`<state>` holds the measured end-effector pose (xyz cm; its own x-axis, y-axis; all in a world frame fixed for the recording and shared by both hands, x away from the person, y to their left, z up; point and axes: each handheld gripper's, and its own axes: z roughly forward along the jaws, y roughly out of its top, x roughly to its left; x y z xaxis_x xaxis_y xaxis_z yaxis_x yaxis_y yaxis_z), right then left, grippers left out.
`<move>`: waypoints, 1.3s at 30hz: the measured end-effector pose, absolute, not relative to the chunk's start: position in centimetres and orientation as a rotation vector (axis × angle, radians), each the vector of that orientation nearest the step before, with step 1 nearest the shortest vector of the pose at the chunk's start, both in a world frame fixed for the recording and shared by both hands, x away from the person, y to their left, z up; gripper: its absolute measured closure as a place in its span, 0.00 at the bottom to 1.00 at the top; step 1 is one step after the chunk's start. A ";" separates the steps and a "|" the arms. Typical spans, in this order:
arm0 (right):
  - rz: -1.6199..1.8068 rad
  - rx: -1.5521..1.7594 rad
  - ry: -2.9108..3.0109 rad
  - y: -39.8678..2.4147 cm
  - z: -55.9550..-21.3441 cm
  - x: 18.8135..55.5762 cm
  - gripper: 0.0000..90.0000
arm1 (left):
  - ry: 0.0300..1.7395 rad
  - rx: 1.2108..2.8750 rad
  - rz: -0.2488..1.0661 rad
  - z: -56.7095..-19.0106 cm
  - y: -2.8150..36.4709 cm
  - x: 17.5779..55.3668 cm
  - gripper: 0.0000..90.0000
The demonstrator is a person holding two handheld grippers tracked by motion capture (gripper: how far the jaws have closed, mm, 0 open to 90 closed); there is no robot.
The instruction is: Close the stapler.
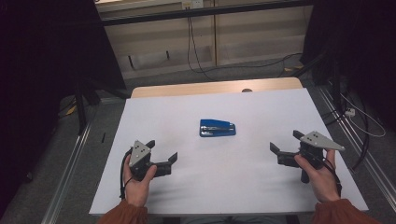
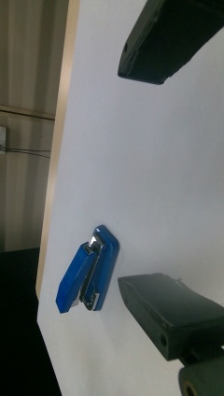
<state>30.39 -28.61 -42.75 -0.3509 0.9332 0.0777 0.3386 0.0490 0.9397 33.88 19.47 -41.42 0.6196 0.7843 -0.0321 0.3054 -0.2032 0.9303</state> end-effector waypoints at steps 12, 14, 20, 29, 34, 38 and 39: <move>1.268 1.295 1.708 -29.8 -43.2 28.2 0.02 | 0.905 1.788 0.567 -41.7 20.3 32.9 0.04; 1.257 1.293 1.700 -30.0 -43.3 27.8 0.01 | 0.905 1.800 0.547 -41.7 20.7 32.5 0.04; 1.255 1.309 1.657 -30.8 -43.5 26.6 0.00 | 0.949 1.757 0.567 -41.7 22.0 31.7 0.04; 1.252 1.316 1.656 -31.5 -43.7 25.6 0.00 | 0.972 1.732 0.589 -41.7 22.7 31.1 0.04; 1.265 1.322 1.641 -31.5 -43.8 26.1 0.00 | 0.981 1.703 0.599 -41.6 23.0 31.1 0.04; 1.268 1.313 1.641 -31.4 -43.7 26.1 0.00 | 0.985 1.698 0.591 -41.6 23.0 31.3 0.04; 1.266 1.316 1.640 -31.4 -43.8 26.1 0.00 | 0.984 1.703 0.596 -41.6 23.0 31.4 0.04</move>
<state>26.09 -31.44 -43.76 -0.2635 0.9624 0.0662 0.3082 0.0190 0.9511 31.38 22.99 -41.58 0.5406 0.8382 -0.0719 0.3250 -0.1293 0.9368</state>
